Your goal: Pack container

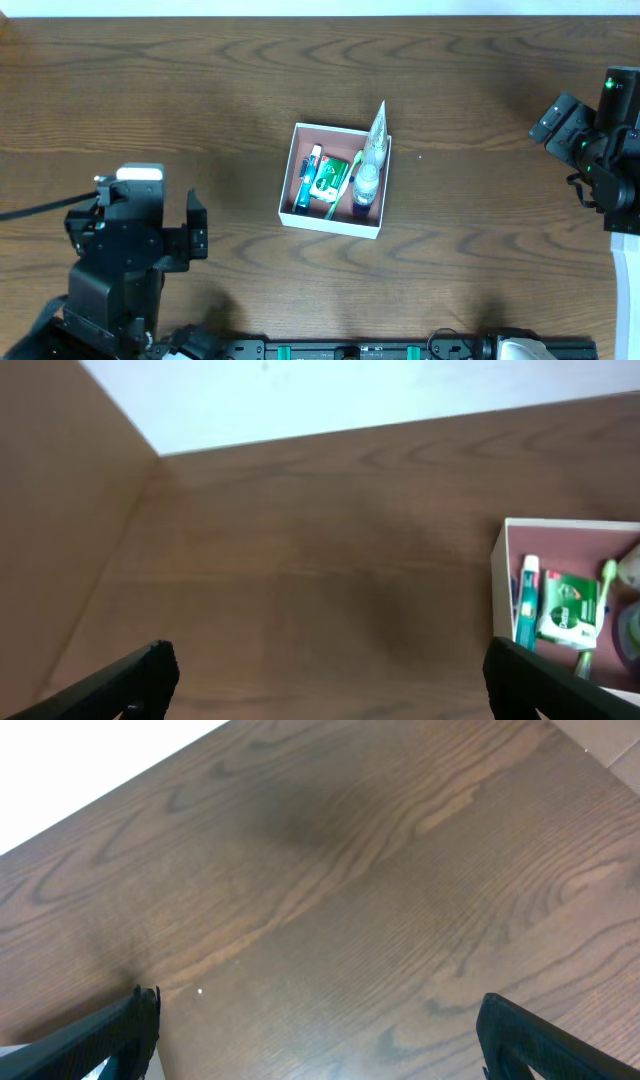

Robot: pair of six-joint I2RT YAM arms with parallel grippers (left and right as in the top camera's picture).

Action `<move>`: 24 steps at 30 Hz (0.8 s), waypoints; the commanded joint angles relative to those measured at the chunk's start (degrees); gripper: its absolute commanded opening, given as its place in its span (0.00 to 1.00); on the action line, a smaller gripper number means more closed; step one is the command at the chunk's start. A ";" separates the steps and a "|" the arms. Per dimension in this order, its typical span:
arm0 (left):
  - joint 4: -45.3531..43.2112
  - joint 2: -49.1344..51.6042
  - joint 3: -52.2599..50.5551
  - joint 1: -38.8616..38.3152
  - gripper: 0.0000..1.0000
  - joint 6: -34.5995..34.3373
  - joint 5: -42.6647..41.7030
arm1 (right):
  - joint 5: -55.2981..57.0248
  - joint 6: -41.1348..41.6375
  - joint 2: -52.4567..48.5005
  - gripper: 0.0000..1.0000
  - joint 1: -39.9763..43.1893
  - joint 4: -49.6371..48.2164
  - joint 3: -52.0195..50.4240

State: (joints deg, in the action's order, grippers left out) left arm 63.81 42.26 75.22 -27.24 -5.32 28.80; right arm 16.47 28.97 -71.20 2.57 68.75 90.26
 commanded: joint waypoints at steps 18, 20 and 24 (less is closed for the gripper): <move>-27.47 -31.21 -54.14 21.07 0.98 -3.37 -13.90 | 0.42 -0.13 -0.07 0.99 0.42 0.04 0.37; -27.50 -33.99 -57.02 21.07 0.98 -3.37 -14.53 | 0.39 -0.13 -0.07 0.99 0.42 0.04 0.37; -27.47 -37.27 -60.96 21.07 0.98 -3.39 -15.34 | 0.42 -0.13 -0.07 0.99 0.42 0.04 0.37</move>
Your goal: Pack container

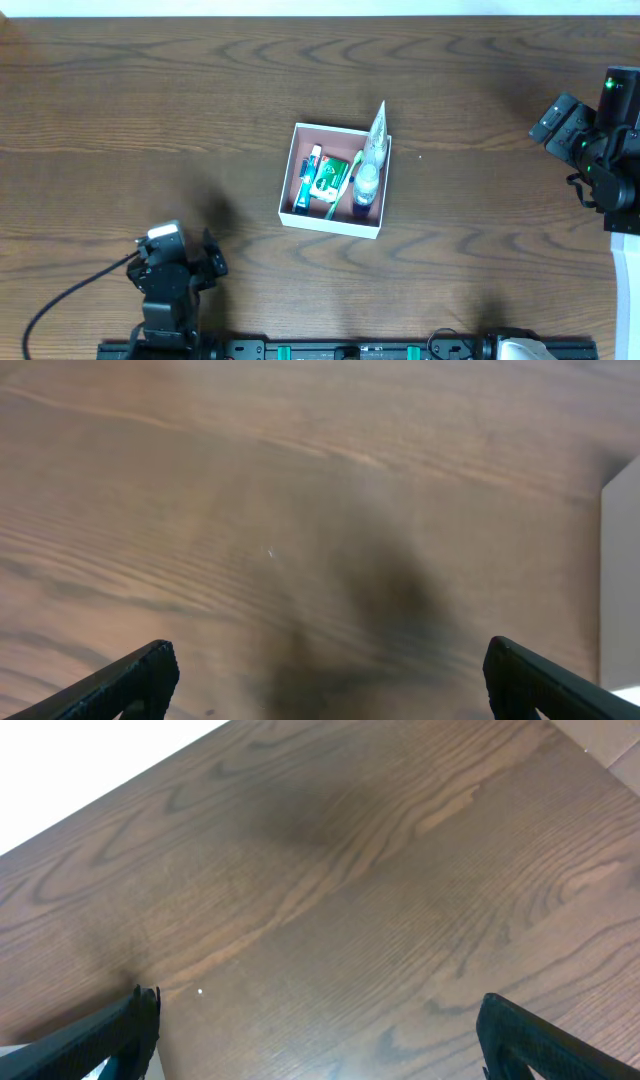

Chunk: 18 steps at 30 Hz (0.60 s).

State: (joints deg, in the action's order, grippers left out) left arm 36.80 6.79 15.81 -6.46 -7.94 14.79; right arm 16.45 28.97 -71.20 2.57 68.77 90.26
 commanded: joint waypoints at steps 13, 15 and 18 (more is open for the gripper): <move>-1.31 -3.02 -6.60 0.28 0.98 -0.76 -1.33 | 0.44 -0.13 -0.07 0.99 0.42 0.02 0.37; -1.25 -2.97 -6.60 0.28 0.98 -0.76 -1.33 | 0.42 -0.13 -0.07 0.99 0.42 0.02 0.37; -1.25 -2.97 -6.60 0.28 0.98 -0.74 -1.31 | 0.44 -0.13 -0.07 0.99 0.42 0.02 0.37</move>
